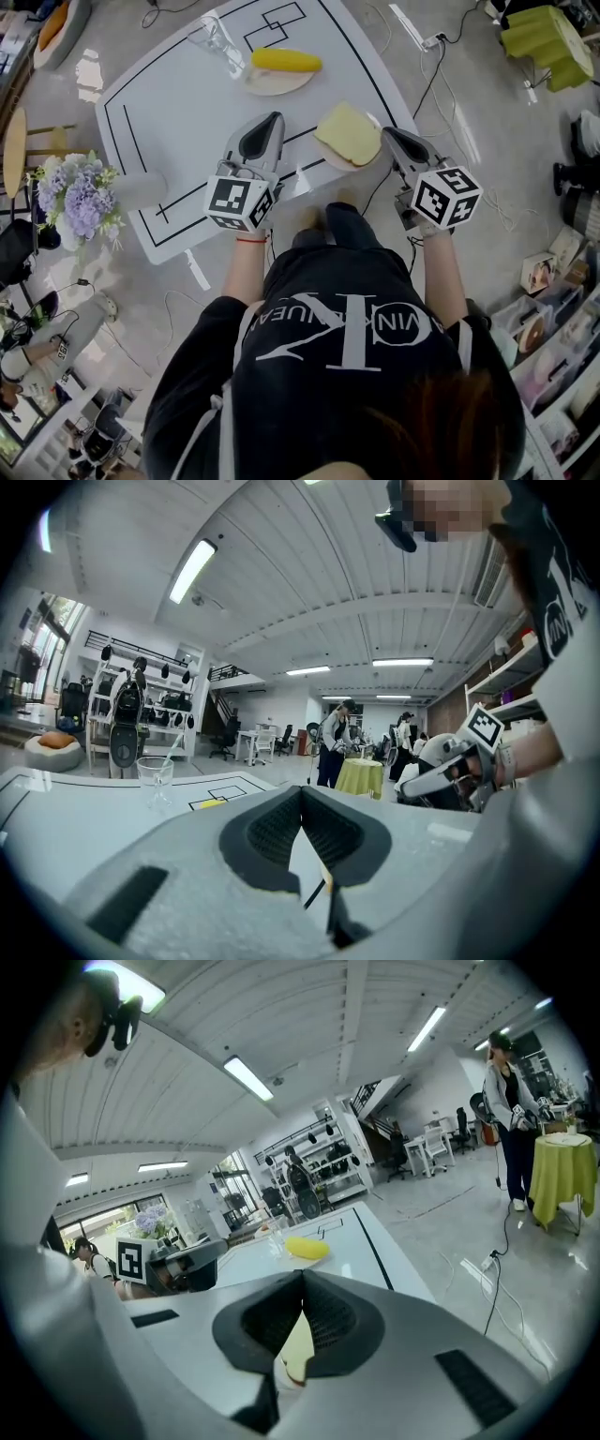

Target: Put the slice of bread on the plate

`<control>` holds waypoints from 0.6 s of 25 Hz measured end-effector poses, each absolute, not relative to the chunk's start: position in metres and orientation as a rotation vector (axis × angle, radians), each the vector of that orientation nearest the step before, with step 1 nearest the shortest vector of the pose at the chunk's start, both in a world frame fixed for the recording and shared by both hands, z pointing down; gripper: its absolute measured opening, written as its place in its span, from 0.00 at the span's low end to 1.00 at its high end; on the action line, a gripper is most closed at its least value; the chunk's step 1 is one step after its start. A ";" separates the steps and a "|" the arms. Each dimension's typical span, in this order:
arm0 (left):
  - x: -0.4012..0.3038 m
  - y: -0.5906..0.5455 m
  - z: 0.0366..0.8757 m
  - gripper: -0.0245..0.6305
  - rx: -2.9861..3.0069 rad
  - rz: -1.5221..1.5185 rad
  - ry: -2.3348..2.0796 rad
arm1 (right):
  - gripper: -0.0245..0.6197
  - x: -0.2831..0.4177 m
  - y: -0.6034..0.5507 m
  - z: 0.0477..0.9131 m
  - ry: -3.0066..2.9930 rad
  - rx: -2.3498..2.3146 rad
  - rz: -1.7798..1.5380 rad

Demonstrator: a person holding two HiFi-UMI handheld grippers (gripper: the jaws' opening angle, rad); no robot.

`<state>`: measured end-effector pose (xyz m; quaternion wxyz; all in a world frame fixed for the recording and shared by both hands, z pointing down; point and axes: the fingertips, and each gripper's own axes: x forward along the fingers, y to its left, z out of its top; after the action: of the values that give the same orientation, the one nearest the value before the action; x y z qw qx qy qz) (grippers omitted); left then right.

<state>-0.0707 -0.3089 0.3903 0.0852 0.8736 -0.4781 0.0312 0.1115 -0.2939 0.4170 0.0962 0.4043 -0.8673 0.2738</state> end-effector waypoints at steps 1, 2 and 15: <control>-0.072 -0.309 0.388 0.05 2.604 0.088 -1.434 | 0.04 0.112 -0.296 0.412 -2.589 1.210 0.788; -0.074 -0.309 0.387 0.05 2.602 0.082 -1.442 | 0.04 0.114 -0.297 0.407 -2.605 1.222 0.762; -0.082 -0.314 0.361 0.05 2.602 0.010 -1.514 | 0.04 0.120 -0.309 0.363 -2.720 1.318 0.456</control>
<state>-0.0824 -0.3141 0.3608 0.0653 0.8625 -0.5019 0.0032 0.1204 -0.3090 0.3626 0.0426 0.4307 -0.8891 0.1491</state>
